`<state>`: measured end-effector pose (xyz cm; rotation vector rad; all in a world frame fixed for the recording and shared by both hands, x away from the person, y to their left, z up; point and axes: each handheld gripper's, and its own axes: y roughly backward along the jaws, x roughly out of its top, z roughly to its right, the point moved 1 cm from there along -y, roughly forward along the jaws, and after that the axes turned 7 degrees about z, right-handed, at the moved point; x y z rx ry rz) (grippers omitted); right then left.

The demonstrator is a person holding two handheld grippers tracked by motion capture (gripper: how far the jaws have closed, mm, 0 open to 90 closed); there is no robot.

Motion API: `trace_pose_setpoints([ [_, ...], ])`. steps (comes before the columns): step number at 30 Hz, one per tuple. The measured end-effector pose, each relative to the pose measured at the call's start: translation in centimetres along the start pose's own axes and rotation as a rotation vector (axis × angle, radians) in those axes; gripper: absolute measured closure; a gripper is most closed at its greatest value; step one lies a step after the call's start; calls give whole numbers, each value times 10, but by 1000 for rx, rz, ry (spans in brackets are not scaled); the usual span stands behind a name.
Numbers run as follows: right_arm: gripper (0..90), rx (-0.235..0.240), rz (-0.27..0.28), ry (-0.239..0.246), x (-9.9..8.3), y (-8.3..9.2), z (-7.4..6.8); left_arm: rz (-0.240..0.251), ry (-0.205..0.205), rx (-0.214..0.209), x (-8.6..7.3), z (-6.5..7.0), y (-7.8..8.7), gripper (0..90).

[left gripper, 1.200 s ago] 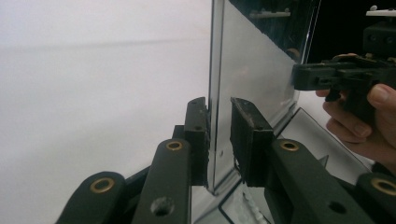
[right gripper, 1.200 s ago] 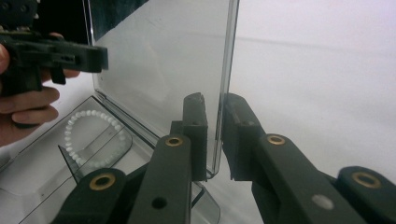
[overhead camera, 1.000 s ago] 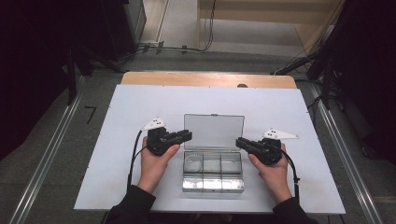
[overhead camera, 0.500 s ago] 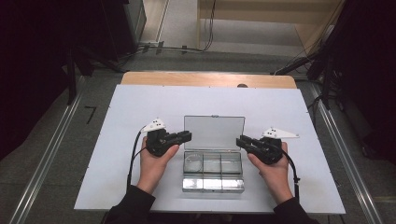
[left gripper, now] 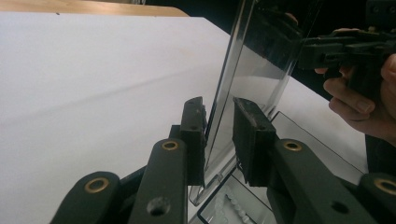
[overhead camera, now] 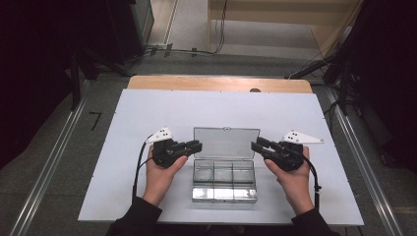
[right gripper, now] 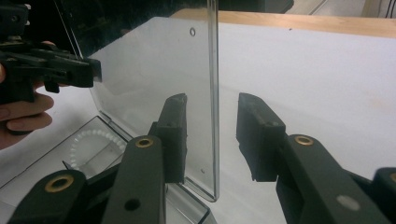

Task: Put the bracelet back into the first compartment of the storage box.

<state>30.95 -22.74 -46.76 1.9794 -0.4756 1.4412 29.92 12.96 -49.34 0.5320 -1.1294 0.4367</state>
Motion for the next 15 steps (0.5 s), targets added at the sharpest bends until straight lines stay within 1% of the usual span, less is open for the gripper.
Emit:
trace_pose_setpoints([
  [6, 617, 12, 3, 20, 2, -1, -4, -1, -13, -18, -1, 2, 3, 728],
  [12, 674, 37, 7, 32, 3, 0, -8, -3, -15, -19, -2, 2, 4, 724],
  [15, 685, 46, 8, 34, 3, 1, -8, -4, -10, -18, -2, 2, 4, 721],
])
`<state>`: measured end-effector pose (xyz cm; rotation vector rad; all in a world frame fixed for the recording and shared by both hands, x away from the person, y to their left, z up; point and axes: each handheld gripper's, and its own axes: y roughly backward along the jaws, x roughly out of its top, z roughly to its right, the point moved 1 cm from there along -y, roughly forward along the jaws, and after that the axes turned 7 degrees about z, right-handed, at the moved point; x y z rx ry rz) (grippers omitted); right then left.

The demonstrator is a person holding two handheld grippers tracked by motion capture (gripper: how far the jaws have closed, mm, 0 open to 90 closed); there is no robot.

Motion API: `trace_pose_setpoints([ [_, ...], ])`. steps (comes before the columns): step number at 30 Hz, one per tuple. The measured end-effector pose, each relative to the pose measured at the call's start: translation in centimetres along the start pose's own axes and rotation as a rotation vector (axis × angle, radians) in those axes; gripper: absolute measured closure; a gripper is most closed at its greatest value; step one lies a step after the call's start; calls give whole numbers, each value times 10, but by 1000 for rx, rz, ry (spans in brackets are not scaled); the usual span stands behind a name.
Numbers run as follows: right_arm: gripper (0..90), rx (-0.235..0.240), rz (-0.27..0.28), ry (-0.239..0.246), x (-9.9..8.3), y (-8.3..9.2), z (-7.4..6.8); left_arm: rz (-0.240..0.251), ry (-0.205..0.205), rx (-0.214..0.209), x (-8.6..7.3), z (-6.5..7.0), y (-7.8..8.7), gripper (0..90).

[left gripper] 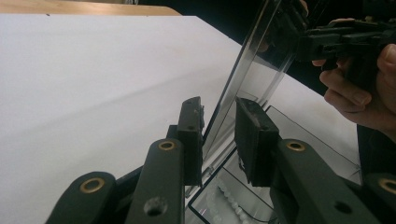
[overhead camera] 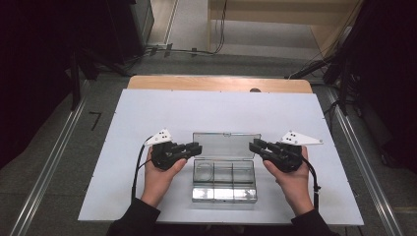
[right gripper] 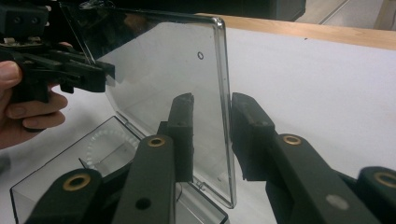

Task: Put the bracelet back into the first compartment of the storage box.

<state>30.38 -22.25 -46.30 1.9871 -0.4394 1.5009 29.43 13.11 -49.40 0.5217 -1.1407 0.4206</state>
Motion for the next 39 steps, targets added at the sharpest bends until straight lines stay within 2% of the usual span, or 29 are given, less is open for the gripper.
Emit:
trace_pose_setpoints([
  [6, 694, 12, 3, -2, -1, 2, 0, -4, -1, 2, 0, 1, 0, 709],
  [12, 692, 12, 3, 3, -2, 4, -2, -19, 5, 21, 1, 0, 2, 617],
  [18, 689, 11, 5, 6, -4, 6, -4, -17, 12, 21, 2, 0, 11, 620],
  [25, 684, 18, 9, 9, -5, 8, -5, -21, 7, 22, 2, 3, 25, 730],
  [31, 681, 17, 12, 11, -6, 9, -6, -32, 9, 46, 0, 7, 32, 807],
  [36, 678, 19, 13, 11, -8, 10, -7, -44, 18, -7, -6, 10, 32, 895],
  [39, 675, 18, 14, 15, -8, 11, -8, -59, 23, -31, -8, 12, 29, 900],
])
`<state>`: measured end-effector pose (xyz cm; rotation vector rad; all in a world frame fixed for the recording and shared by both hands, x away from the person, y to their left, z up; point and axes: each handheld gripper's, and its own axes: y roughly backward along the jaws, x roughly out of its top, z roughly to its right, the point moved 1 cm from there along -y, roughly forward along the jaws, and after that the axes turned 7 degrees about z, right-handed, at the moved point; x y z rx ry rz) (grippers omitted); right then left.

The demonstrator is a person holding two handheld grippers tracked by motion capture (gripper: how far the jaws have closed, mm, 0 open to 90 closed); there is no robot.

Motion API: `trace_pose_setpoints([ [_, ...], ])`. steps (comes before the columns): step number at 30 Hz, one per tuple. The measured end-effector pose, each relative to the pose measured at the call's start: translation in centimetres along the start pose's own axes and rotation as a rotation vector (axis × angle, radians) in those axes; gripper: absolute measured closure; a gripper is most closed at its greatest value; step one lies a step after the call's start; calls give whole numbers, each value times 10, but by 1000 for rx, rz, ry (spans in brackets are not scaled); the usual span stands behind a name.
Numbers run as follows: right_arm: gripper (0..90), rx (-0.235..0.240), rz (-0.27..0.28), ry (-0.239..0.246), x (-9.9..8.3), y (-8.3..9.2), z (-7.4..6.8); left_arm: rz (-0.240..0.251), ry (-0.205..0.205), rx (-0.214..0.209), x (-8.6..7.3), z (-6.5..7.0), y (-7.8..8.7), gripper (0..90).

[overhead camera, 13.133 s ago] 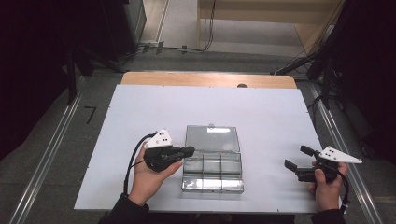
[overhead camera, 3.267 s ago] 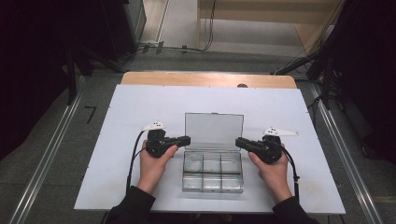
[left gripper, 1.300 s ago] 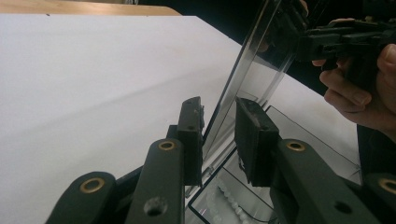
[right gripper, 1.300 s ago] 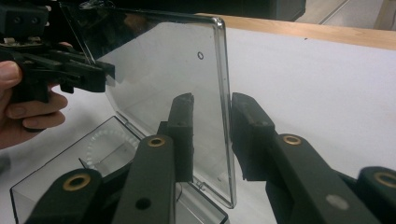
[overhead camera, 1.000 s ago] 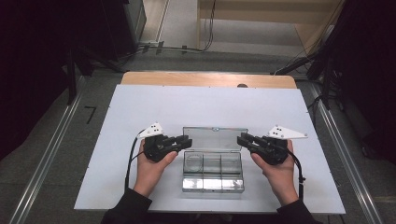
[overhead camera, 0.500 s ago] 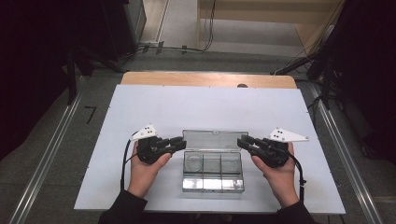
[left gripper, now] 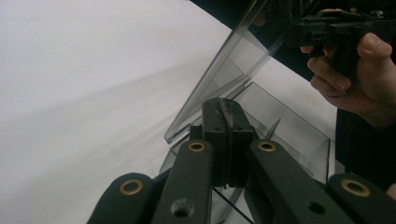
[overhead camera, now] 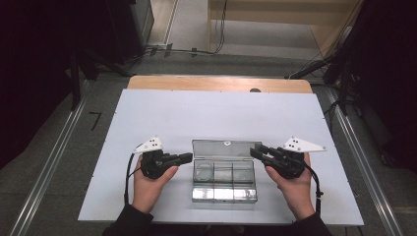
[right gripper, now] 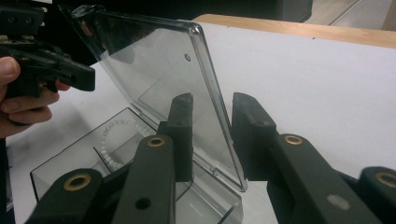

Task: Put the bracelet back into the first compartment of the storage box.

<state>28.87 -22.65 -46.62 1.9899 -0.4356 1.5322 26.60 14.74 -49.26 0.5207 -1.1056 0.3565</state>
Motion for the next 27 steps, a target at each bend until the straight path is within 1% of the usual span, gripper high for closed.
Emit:
trace_pose_setpoints([
  [4, 671, 1, -3, 1, -1, 1, -1, 3, 2, -26, -1, 3, -5, 900],
  [7, 668, 1, -5, 5, -1, 2, -2, 6, -2, -34, -1, 4, -5, 900],
  [9, 665, 1, -7, 8, -2, 3, -3, 12, 3, -39, 0, 4, -5, 900],
  [15, 659, -3, -15, 21, -3, 6, -5, 11, 1, -46, -1, 4, -6, 900],
  [21, 657, -10, -25, 21, -6, 8, -4, 14, -1, -54, -1, 5, -7, 900],
  [27, 626, 5, -31, 35, -7, 10, -5, 15, 1, -55, -1, 6, -7, 900],
])
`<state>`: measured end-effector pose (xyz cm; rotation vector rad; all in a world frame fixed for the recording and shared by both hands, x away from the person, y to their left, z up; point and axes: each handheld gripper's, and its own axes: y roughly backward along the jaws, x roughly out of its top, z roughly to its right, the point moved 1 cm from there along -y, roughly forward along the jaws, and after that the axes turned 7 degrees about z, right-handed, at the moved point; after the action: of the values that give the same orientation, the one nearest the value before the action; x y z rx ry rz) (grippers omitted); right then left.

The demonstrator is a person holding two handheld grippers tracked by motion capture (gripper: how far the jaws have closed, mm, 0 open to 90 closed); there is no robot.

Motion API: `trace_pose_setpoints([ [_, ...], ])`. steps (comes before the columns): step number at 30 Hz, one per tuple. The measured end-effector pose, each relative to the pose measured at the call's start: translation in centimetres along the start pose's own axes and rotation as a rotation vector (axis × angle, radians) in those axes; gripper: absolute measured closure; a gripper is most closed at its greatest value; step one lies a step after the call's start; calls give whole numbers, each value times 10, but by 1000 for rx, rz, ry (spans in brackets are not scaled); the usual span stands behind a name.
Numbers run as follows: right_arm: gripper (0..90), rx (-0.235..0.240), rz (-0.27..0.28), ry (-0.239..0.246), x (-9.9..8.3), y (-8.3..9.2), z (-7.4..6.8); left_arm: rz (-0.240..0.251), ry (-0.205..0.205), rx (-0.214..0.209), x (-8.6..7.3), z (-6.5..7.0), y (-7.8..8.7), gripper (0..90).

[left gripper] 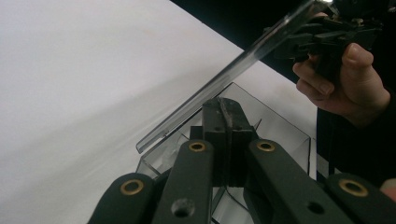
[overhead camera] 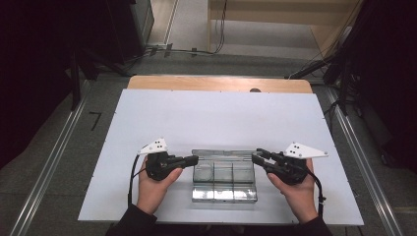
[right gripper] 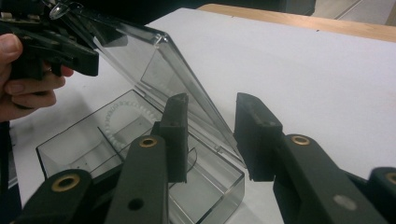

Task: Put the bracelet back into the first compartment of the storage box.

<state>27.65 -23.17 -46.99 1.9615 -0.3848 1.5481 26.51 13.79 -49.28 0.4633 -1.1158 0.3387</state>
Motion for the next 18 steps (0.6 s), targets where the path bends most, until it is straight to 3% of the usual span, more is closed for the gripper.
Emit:
trace_pose_setpoints([
  [11, 523, 15, -42, -19, -6, 2, 3, -6, -5, -4, 0, -1, -1, 900],
  [18, 564, 6, -78, -23, -14, 4, 5, -3, -6, -7, 0, -1, 0, 900],
])
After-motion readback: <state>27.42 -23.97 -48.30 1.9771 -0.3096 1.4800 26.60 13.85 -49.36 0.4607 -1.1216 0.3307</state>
